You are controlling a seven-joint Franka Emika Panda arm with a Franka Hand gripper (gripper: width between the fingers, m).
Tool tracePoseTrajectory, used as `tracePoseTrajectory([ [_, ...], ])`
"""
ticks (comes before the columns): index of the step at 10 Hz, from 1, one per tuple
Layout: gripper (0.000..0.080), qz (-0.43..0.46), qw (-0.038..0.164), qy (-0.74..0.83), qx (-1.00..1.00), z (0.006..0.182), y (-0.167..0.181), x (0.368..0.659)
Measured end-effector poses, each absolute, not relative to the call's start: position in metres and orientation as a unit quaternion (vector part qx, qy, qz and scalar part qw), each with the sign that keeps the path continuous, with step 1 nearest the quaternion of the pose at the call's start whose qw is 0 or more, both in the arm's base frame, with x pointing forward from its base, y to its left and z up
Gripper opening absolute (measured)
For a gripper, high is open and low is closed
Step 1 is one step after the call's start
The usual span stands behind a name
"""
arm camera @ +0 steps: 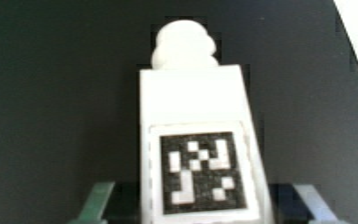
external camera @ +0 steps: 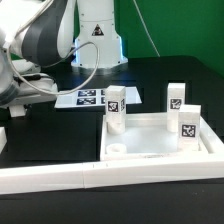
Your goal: Assemble square table
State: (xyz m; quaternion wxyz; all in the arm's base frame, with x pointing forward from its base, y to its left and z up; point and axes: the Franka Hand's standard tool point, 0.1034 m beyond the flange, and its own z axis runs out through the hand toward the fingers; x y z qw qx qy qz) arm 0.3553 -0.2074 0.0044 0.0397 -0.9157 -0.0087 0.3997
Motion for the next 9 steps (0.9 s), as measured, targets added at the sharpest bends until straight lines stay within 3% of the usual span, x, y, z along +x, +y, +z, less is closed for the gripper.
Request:
tracePoseTrajectory([
  [4, 0.0288, 0.398, 0.040, -0.010, -0.917, 0.007, -0.206, 0.358],
  [7, 0.0288, 0.356, 0.050, -0.064, -0.931, 0.080, -0.168, 0.417],
  [8, 0.0288, 0.340, 0.052, -0.093, -0.935, 0.094, -0.163, 0.421],
  [9, 0.0288, 0.325, 0.060, -0.065, -0.941, 0.086, -0.177, 0.408],
])
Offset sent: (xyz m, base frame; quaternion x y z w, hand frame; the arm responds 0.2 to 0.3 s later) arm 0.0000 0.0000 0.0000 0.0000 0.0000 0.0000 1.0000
